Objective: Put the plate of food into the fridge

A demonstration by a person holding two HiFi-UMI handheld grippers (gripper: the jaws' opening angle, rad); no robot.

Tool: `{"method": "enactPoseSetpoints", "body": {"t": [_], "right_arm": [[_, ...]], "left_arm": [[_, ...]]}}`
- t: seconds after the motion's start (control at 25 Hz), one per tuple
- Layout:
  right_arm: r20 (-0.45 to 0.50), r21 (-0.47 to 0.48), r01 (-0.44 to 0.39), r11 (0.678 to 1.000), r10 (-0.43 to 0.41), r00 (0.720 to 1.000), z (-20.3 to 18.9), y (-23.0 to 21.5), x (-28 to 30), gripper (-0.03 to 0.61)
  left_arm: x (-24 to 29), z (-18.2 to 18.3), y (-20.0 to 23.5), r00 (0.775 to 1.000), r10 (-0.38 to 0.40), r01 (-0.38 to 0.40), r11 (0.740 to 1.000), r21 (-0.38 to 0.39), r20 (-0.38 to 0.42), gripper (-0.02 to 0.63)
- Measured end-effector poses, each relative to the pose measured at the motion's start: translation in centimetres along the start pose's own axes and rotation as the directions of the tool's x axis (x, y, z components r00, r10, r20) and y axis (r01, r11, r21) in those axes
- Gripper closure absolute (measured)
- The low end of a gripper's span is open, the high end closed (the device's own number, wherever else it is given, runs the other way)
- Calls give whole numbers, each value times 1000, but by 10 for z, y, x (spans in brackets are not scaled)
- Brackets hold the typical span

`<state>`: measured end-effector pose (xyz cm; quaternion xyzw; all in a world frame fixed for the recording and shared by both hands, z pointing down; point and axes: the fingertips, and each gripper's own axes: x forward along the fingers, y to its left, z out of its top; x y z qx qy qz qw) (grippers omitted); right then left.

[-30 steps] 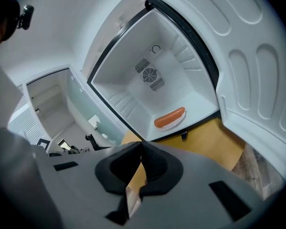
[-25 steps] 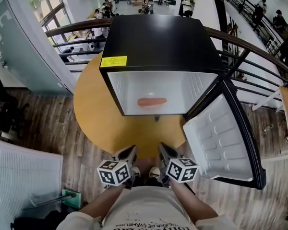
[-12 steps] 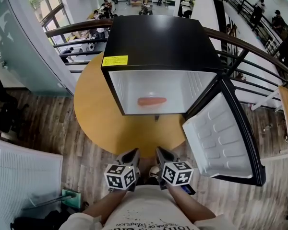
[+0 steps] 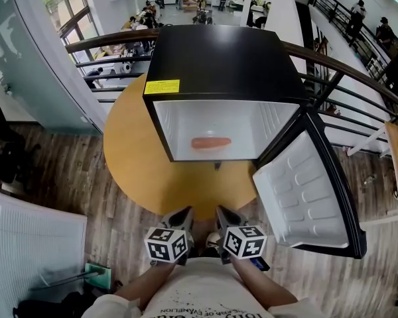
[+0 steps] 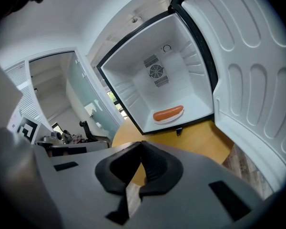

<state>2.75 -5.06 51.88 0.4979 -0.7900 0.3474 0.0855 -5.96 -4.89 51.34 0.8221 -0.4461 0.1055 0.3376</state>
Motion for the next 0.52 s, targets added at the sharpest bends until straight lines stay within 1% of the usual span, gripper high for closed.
{"method": "enactPoseSetpoints", "body": {"t": [0.52], "right_arm": [[2, -1, 4, 1000, -4, 1000, 4, -2, 2, 552]], "left_arm": [[5, 6, -2, 1000, -17, 17, 1000, 13, -4, 591]]}}
